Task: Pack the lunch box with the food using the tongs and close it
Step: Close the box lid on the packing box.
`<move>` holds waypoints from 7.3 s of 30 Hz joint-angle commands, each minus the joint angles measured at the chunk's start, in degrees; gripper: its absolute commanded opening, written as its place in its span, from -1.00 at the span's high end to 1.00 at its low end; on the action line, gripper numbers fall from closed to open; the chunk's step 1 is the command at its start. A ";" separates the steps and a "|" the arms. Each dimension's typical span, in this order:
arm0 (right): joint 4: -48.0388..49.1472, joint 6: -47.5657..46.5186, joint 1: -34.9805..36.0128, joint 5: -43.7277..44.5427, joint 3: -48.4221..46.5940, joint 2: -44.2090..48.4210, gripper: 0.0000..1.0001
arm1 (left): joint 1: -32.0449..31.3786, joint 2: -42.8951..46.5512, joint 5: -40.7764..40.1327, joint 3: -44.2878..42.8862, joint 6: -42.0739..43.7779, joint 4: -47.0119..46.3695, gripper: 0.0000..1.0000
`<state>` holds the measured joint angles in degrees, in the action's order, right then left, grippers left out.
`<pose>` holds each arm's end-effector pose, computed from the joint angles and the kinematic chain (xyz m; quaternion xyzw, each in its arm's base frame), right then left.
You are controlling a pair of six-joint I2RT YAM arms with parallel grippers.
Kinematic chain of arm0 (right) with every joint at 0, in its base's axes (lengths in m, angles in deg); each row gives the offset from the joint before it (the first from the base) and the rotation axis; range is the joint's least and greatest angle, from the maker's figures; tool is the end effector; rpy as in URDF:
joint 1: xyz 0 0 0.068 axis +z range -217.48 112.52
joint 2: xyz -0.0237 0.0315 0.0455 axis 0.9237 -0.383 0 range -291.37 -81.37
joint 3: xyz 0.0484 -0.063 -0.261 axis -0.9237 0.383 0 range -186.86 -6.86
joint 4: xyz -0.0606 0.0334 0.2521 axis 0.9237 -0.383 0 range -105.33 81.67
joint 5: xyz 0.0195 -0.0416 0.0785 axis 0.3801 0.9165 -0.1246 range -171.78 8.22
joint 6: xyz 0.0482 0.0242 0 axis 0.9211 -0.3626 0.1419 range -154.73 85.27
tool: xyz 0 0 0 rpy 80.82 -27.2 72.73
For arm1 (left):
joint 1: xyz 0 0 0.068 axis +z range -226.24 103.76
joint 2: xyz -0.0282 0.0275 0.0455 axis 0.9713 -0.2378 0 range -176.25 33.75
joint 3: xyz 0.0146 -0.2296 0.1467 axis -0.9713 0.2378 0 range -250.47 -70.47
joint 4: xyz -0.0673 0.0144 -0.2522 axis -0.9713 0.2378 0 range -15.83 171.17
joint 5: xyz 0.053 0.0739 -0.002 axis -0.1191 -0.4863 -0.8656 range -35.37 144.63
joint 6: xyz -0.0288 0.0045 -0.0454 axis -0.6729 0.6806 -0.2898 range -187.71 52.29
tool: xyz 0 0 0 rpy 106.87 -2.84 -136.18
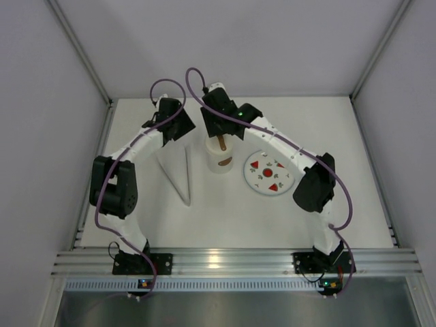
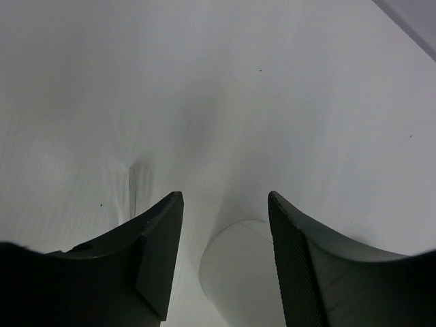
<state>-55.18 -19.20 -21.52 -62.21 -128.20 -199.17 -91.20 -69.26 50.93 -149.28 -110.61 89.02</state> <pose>0.3300 0.3240 0.3482 -0.1725 0.8907 0.0656 0.4154 0.3992 -0.1042 0.2560 -0.2313 0.8723 -0.1825 0.3903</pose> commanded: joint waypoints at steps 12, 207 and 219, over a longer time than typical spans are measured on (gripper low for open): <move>-0.44 0.47 -0.60 -3.40 1.45 -1.03 0.05 | -3.67 -7.21 2.21 -3.90 -2.37 -6.76 0.10; 14.23 3.45 -3.50 -10.70 41.44 19.71 0.05 | -2.97 13.44 0.72 -3.72 7.56 6.15 -0.23; 18.81 0.47 -5.61 2.47 30.74 29.20 -0.35 | -2.97 11.60 1.24 -12.06 10.90 10.72 -0.35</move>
<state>-37.89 -17.32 -25.41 -66.14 -91.21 -175.41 -94.48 -57.21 51.83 -156.55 -101.89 98.57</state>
